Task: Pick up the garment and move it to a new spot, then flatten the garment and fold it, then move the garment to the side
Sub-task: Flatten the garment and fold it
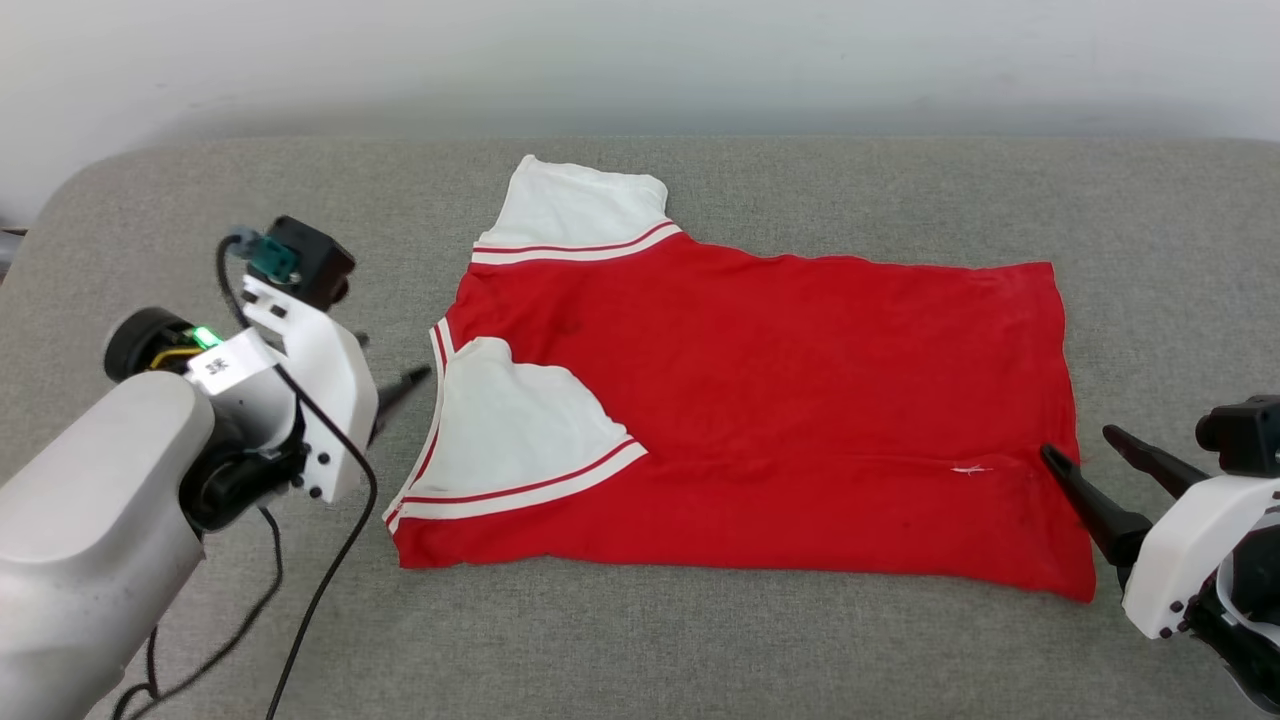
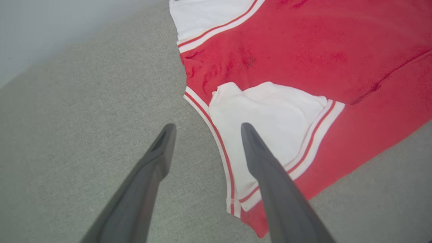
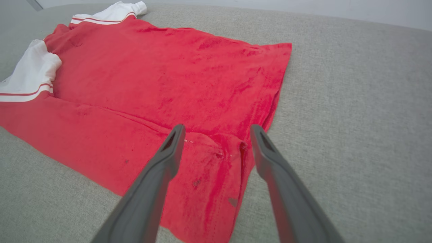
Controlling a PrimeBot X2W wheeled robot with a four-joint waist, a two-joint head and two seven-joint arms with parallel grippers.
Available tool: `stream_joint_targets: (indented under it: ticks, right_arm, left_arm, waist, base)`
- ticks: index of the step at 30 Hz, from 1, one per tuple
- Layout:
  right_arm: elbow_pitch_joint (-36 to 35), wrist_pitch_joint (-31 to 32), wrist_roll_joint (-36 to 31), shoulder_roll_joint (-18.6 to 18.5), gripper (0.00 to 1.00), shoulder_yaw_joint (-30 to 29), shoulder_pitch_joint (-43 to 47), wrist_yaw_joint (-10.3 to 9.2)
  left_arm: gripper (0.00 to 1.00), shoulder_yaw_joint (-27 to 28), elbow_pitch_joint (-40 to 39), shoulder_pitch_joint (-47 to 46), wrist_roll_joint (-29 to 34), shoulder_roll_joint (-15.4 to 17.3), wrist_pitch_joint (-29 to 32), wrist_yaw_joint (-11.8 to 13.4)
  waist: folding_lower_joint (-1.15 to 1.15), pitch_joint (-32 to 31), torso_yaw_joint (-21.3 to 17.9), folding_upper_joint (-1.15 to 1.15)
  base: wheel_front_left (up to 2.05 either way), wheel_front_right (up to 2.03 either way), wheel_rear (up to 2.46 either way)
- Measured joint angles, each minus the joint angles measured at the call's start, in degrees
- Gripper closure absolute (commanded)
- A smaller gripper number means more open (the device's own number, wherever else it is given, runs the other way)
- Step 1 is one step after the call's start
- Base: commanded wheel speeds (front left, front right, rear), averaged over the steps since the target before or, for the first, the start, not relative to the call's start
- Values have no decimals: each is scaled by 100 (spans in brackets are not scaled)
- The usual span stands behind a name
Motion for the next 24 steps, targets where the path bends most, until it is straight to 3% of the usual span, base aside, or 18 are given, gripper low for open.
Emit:
stream_joint_targets:
  ticks: [4, 11, 16, 24]
  right_arm:
    - [-65, 76, -24, 54, 0, -78, 52, 0]
    - [-130, 193, -49, 186, 0, -101, 62, 0]
    - [-159, 245, -64, 236, 0, -90, 39, -1]
    - [-213, 280, -66, 279, 0, -47, -68, -1]
  left_arm:
    - [0, -253, -355, -114, -433, 229, 984, 0]
    - [0, -569, -375, -167, -853, 290, 1934, 0]
    - [0, -765, -113, -94, -898, 252, 2108, 0]
    - [0, -900, 517, 103, -956, 93, 1911, -3]
  waist:
    - [0, 22, -8, 0]
    - [0, 110, -96, 0]
    - [0, 241, -187, 0]
    - [0, 461, -352, 0]
  base:
    - [0, 0, 0]
    - [0, 0, 0]
    - [0, 0, 0]
    - [0, 0, 0]
